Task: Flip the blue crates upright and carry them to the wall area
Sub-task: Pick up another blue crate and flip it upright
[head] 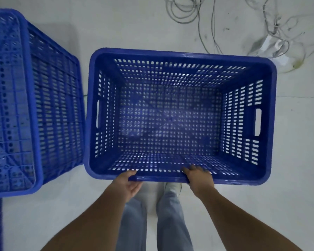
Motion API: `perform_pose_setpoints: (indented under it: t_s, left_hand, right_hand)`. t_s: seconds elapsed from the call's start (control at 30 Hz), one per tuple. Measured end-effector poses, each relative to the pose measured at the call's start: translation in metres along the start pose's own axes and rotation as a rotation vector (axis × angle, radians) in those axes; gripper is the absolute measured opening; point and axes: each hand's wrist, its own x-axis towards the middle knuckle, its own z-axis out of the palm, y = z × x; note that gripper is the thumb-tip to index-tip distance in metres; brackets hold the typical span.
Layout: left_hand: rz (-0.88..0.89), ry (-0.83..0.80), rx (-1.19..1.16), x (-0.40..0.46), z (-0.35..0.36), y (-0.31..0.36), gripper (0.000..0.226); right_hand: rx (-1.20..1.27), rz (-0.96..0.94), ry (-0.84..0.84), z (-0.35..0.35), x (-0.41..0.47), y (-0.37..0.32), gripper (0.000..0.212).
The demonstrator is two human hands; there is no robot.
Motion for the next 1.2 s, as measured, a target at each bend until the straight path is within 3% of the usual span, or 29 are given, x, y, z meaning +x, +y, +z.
perform_pose_setpoints:
  t_s: [0.13, 0.27, 0.37, 0.47, 0.57, 0.63, 0.7, 0.9, 1.07, 1.2]
  left_hand:
    - [-0.015, 0.018, 0.115, 0.000, -0.002, 0.001, 0.021]
    - [0.025, 0.168, 0.523, -0.009, 0.003, 0.006, 0.039]
    - [0.220, 0.328, 0.870, -0.016, -0.002, 0.012, 0.034]
    - [0.419, 0.464, 1.150, -0.028, -0.007, 0.027, 0.019]
    - [0.515, 0.573, 1.284, -0.046, -0.004, 0.047, 0.026]
    - [0.574, 0.603, 1.277, -0.059, -0.001, 0.062, 0.022]
    - [0.628, 0.617, 1.250, -0.067, 0.001, 0.080, 0.030]
    - [0.740, 0.650, 1.085, -0.070, 0.013, 0.138, 0.054]
    - [0.692, 0.615, 0.957, -0.039, 0.018, 0.169, 0.075]
    - [0.709, 0.445, 0.689, -0.018, 0.021, 0.176, 0.069]
  right_hand:
    - [0.064, 0.045, 0.024, 0.002, 0.000, 0.006, 0.048]
    - [0.173, 0.029, -0.131, -0.012, 0.000, 0.013, 0.056]
    - [0.419, 0.032, -0.217, -0.029, -0.001, 0.025, 0.049]
    - [0.591, 0.108, -0.128, -0.055, 0.000, 0.043, 0.038]
    - [0.741, 0.173, 0.061, -0.082, -0.004, 0.072, 0.023]
    - [0.829, 0.250, 0.206, -0.095, -0.009, 0.096, 0.018]
    - [0.888, 0.315, 0.321, -0.101, -0.017, 0.121, 0.030]
    - [0.829, 0.550, 0.532, -0.116, -0.025, 0.179, 0.046]
    - [1.101, 0.651, 0.549, -0.119, 0.001, 0.207, 0.063]
    - [1.337, 0.586, 0.519, -0.112, 0.027, 0.216, 0.049]
